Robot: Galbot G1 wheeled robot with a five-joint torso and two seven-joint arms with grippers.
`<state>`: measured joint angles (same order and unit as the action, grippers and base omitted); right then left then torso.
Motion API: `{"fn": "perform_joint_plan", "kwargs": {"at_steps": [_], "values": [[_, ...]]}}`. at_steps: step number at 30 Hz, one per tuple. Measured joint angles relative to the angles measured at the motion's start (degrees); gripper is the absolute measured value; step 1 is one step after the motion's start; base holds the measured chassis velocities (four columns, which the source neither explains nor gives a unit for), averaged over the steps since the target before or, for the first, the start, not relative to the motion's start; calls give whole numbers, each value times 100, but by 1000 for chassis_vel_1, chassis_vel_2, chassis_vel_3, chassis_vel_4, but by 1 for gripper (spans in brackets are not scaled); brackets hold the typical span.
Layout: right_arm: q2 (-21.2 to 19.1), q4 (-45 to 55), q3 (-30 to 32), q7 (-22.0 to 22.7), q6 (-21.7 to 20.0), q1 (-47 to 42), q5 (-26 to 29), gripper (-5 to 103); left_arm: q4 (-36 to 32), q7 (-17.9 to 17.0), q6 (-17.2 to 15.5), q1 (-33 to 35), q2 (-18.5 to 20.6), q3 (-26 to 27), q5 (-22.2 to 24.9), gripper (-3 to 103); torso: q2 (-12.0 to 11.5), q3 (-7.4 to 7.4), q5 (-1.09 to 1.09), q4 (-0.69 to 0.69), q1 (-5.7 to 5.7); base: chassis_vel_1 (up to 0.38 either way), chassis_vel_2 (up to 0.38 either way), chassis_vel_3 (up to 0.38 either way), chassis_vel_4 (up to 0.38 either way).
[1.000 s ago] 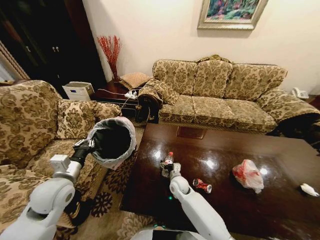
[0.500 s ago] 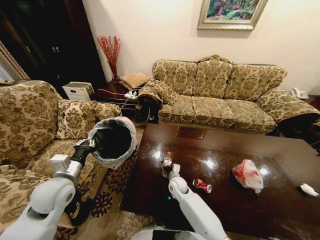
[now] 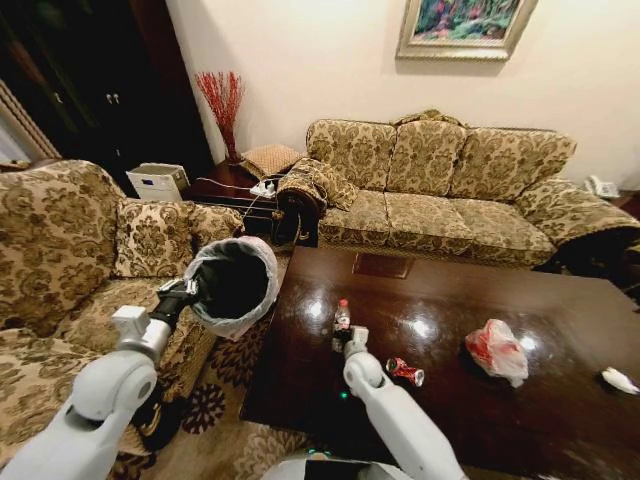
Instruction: Move to the front of the table and place the trash on the table into the trash bin.
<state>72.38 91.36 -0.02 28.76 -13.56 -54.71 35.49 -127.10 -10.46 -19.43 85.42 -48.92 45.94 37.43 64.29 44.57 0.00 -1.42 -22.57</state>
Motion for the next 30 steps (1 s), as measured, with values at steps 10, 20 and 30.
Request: {"fn": "perform_joint_plan", "kwargs": {"at_steps": [10, 20, 30], "values": [[-2116, 2165, 430, -1353, 216, 1263, 1104, 21, 938, 489, -388, -1340, 1159, -685, 942, 3, 0, -2, 1, -2, 0, 0, 0, 0, 0], [-2686, 2630, 191, -2430, 545, 2332, 1669, 21, 1959, 776, -606, -3994, 1460, -3209, 1316, 3, 0, -1, -1, 2, 0, 0, 0, 0, 0], [-2037, 2428, -987, -2517, 786, 3309, 1922, 21, 2274, 871, -827, -5194, 1309, -4697, 1603, 3, 0, -2, -1, -3, 0, 0, 0, 0, 0]]}}
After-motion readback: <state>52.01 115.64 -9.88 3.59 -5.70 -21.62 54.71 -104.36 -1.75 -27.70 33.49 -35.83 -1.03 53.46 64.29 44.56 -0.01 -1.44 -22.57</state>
